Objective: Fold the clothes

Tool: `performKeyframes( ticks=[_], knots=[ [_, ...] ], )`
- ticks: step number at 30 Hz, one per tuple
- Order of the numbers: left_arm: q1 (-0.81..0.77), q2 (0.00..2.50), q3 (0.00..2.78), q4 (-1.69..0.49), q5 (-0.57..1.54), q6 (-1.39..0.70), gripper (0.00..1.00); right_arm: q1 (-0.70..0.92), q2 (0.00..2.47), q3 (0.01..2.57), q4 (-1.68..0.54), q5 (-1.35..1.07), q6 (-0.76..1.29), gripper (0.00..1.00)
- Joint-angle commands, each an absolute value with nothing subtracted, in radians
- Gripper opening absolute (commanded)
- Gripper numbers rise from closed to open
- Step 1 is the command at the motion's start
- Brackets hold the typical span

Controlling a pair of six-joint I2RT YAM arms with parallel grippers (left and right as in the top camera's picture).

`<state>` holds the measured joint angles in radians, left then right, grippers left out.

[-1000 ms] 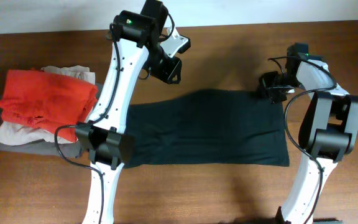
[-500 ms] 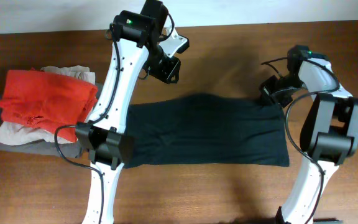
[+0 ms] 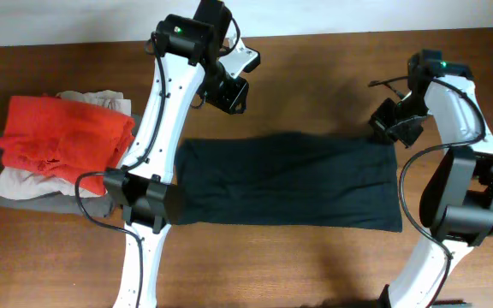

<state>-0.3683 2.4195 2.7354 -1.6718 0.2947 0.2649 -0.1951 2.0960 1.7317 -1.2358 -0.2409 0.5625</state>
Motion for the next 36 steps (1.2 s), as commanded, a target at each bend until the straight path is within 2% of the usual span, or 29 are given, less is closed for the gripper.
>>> performKeyframes(
  ticks=[1, 7, 17, 18, 19, 24, 31, 36],
  knots=[
    [-0.371, 2.418, 2.751, -1.669, 0.287, 0.255, 0.37, -0.17, 2.071, 1.742, -1.264, -0.189, 0.512, 0.04],
    [-0.37, 2.418, 2.751, -1.67, 0.287, 0.255, 0.38, -0.159, 2.071, 1.741, -1.388, -0.125, 0.512, 0.04],
    [-0.37, 2.418, 2.751, -1.671, 0.269, 0.255, 0.38, -0.089, 2.071, 1.706, -1.466, -0.095, 0.513, 0.05],
    [-0.37, 2.418, 2.751, -1.674, 0.255, 0.255, 0.38, -0.076, 2.071, 1.693, -1.465, -0.083, 0.513, 0.14],
    [-0.37, 2.418, 2.751, -1.677, 0.249, 0.255, 0.38, -0.07, 2.071, 1.686, -1.465, -0.073, 0.518, 0.19],
    [-0.368, 2.418, 2.751, -1.688, 0.24, 0.255, 0.38, -0.061, 2.071, 1.658, -1.468, -0.039, 0.575, 0.21],
    [-0.311, 2.418, 2.751, -1.688, 0.234, 0.228, 0.5, -0.101, 2.071, 1.659, -1.446, -0.031, 0.584, 0.23],
    [-0.228, 2.413, 2.75, -1.688, 0.295, 0.157, 0.52, -0.163, 2.07, 1.66, -1.428, -0.059, 0.524, 0.2]
  ],
)
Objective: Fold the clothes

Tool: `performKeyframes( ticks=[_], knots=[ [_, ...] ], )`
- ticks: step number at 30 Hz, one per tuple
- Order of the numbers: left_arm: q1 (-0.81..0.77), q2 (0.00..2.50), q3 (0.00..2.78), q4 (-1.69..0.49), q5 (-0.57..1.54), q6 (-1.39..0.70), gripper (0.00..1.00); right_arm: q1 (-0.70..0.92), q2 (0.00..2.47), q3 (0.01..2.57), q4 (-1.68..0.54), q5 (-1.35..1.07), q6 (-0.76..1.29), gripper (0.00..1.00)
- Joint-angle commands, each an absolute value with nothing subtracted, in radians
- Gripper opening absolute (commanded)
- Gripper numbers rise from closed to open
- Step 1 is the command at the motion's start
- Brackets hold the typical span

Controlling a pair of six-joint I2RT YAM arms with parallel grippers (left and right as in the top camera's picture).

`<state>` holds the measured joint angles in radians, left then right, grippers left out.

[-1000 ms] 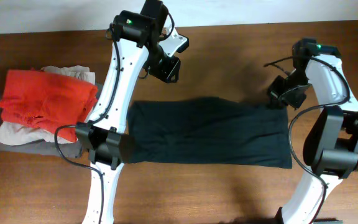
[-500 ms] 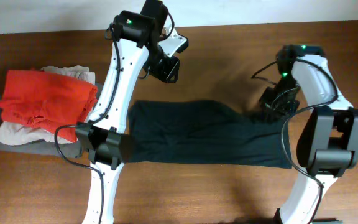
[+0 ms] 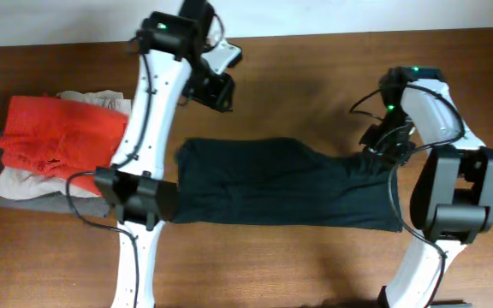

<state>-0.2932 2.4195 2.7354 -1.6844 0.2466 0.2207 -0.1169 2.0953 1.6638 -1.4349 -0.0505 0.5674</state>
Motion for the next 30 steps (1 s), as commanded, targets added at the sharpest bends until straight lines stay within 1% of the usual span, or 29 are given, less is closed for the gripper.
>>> performKeyframes(
  ticks=[1, 3, 6, 10, 11, 12, 14, 15, 16, 18, 21, 22, 23, 26, 28, 30],
  knots=[
    [-0.213, 2.412, 2.75, -1.688, 0.329, 0.157, 0.52, -0.174, 2.071, 1.66, -1.43, -0.068, 0.497, 0.2],
    [-0.193, 2.412, 2.748, -1.688, 0.368, 0.157, 0.52, -0.193, 2.07, 1.66, -1.428, -0.103, 0.471, 0.2],
    [-0.194, 2.412, 2.716, -1.688, 0.367, 0.138, 0.52, -0.198, 2.07, 1.661, -1.416, -0.105, 0.464, 0.19],
    [-0.202, 2.412, 2.598, -1.684, 0.284, 0.025, 0.51, -0.198, 2.07, 1.661, -1.406, -0.11, 0.459, 0.19],
    [-0.202, 2.412, 2.562, -1.679, 0.291, -0.016, 0.47, -0.198, 2.07, 1.661, -1.404, -0.118, 0.455, 0.19],
    [-0.202, 2.412, 2.526, -1.676, 0.328, -0.047, 0.46, -0.198, 2.07, 1.661, -1.398, -0.131, 0.442, 0.19],
    [-0.204, 2.412, 2.458, -1.673, 0.439, -0.057, 0.37, -0.198, 2.07, 1.661, -1.391, -0.152, 0.429, 0.19],
    [-0.206, 2.412, 2.423, -1.667, 0.483, -0.057, 0.34, -0.198, 2.07, 1.662, -1.39, -0.151, 0.429, 0.19],
    [-0.21, 2.412, 2.393, -1.659, 0.502, -0.057, 0.34, -0.198, 2.07, 1.662, -1.389, -0.151, 0.429, 0.19],
    [-0.222, 2.412, 2.331, -1.625, 0.463, -0.081, 0.34, -0.198, 2.07, 1.662, -1.389, -0.151, 0.429, 0.19],
    [-0.226, 2.412, 2.291, -1.591, 0.347, -0.114, 0.33, -0.198, 2.07, 1.662, -1.391, -0.15, 0.428, 0.19],
    [-0.226, 2.412, 2.291, -1.597, 0.301, -0.117, 0.29, -0.198, 2.07, 1.662, -1.393, -0.15, 0.425, 0.19],
    [-0.225, 2.401, 2.292, -1.612, 0.266, -0.116, 0.27, -0.198, 2.07, 1.662, -1.395, -0.15, 0.422, 0.19],
    [-0.226, 2.339, 2.292, -1.684, 0.134, -0.116, 0.26, -0.198, 2.07, 1.662, -1.398, -0.15, 0.422, 0.19],
    [-0.227, 2.259, 2.276, -1.689, 0.075, -0.11, 0.27, -0.198, 2.07, 1.662, -1.398, -0.15, 0.422, 0.19],
    [-0.228, 2.161, 2.251, -1.689, 0.058, -0.112, 0.33, -0.198, 2.07, 1.662, -1.398, -0.15, 0.422, 0.19]
  ],
)
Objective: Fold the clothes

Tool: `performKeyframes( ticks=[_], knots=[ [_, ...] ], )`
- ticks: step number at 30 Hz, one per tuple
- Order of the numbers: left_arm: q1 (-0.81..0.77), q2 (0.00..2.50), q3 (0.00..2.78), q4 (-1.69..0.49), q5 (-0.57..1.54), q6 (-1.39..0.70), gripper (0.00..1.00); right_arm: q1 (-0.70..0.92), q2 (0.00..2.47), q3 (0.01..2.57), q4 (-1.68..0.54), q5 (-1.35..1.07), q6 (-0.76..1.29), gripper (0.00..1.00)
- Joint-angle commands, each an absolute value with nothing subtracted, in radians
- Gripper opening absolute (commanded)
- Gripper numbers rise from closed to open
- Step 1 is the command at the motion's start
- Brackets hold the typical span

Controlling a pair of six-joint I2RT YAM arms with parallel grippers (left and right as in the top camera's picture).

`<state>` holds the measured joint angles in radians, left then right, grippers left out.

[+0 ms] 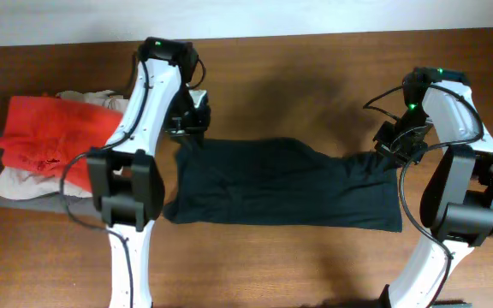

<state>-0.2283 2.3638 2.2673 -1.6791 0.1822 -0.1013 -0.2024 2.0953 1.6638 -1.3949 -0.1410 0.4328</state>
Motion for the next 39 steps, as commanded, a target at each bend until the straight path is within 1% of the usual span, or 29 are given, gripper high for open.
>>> performKeyframes(
  ticks=[1, 2, 5, 6, 8, 12, 16, 19, 25, 33, 39],
  knots=[
    [-0.228, 2.11, 2.231, -1.689, 0.038, -0.113, 0.34, -0.198, 2.07, 1.662, -1.399, -0.15, 0.422, 0.19],
    [-0.228, 2.061, 2.202, -1.689, 0.019, -0.121, 0.36, -0.198, 2.07, 1.662, -1.399, -0.15, 0.422, 0.19],
    [-0.226, 1.913, 2.03, -1.633, 0.005, -0.176, 0.44, -0.198, 2.07, 1.662, -1.398, -0.15, 0.422, 0.19],
    [-0.228, 1.877, 1.951, -1.575, 0.031, -0.189, 0.48, -0.198, 2.07, 1.662, -1.398, -0.15, 0.422, 0.19],
    [-0.229, 1.826, 1.784, -1.421, 0.135, -0.191, 0.53, -0.198, 2.07, 1.662, -1.397, -0.15, 0.422, 0.19],
    [-0.224, 1.817, 1.491, -1.134, 0.336, -0.216, 0.57, -0.198, 2.07, 1.662, -1.395, -0.15, 0.423, 0.19],
    [-0.212, 1.853, 1.332, -0.935, 0.474, -0.283, 0.57, -0.198, 2.07, 1.662, -1.394, -0.15, 0.423, 0.19],
    [-0.211, 1.878, 1.287, -0.847, 0.506, -0.324, 0.58, -0.198, 2.07, 1.662, -1.394, -0.15, 0.423, 0.19],
    [-0.213, 1.93, 1.285, -0.749, 0.505, -0.355, 0.58, -0.198, 2.07, 1.662, -1.394, -0.15, 0.423, 0.19],
    [-0.218, 2.015, 1.284, -0.699, 0.497, -0.374, 0.58, -0.198, 2.07, 1.662, -1.393, -0.15, 0.423, 0.19],
    [-0.219, 2.031, 1.284, -0.67, 0.482, -0.374, 0.57, -0.198, 2.07, 1.662, -1.391, -0.15, 0.423, 0.19]
  ],
)
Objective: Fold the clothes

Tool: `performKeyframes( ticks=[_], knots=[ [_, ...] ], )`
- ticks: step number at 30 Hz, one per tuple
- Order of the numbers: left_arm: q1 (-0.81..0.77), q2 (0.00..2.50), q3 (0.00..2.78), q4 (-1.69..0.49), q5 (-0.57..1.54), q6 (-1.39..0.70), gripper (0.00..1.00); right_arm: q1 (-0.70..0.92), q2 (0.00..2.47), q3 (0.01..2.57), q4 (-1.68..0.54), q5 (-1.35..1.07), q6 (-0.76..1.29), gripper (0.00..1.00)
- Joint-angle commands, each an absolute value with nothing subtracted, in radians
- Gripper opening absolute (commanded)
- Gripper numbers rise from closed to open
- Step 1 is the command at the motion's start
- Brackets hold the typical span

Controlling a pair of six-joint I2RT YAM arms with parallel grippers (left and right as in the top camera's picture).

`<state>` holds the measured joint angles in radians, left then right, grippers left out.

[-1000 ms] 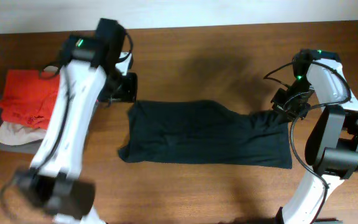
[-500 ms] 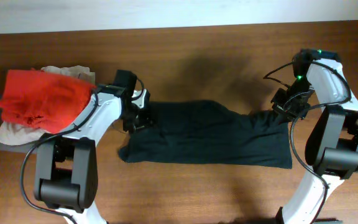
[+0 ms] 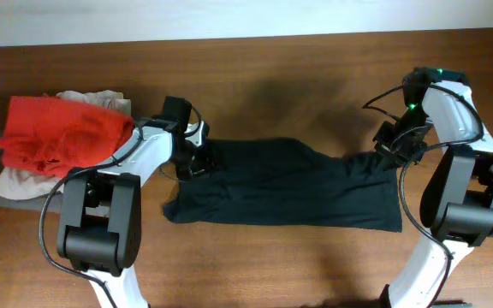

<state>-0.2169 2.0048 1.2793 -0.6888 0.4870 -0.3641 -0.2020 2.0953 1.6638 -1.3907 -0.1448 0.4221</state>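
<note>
A dark garment [image 3: 289, 184] lies spread flat across the middle of the brown table [image 3: 315, 68]. My left gripper [image 3: 197, 159] is low on its far left corner, where the cloth is bunched. The overhead view does not show whether its fingers are closed. My right gripper [image 3: 391, 147] is at the far right corner, shut on a pinch of the cloth. That corner is drawn inward, so the far edge slopes up to the right gripper.
A pile of clothes sits at the table's left end: a red garment [image 3: 62, 133] on top, beige cloth [image 3: 97, 98] behind it and grey cloth [image 3: 7, 192] beneath. The left arm lies stretched out close beside this pile.
My left arm has dropped low and the left gripper now rests on the garment's far left corner, which has bunched beneath it. The right gripper holds the far right corner as before.
Both grippers first hovered off the flat garment, left above its far edge, right beside its far right corner. Then the right gripper had that corner pulled inward. The left gripper then came to the far left corner and now sits low on it.
</note>
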Motion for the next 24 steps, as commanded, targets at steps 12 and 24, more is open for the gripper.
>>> performKeyframes(
  ticks=[12, 24],
  knots=[
    [-0.235, 2.031, 1.285, -0.571, 0.528, -0.4, 0.47, -0.198, 2.07, 1.662, -1.391, -0.146, 0.423, 0.19],
    [-0.236, 2.031, 1.285, -0.535, 0.508, -0.399, 0.14, -0.198, 2.071, 1.662, -1.389, -0.146, 0.423, 0.19]
  ],
)
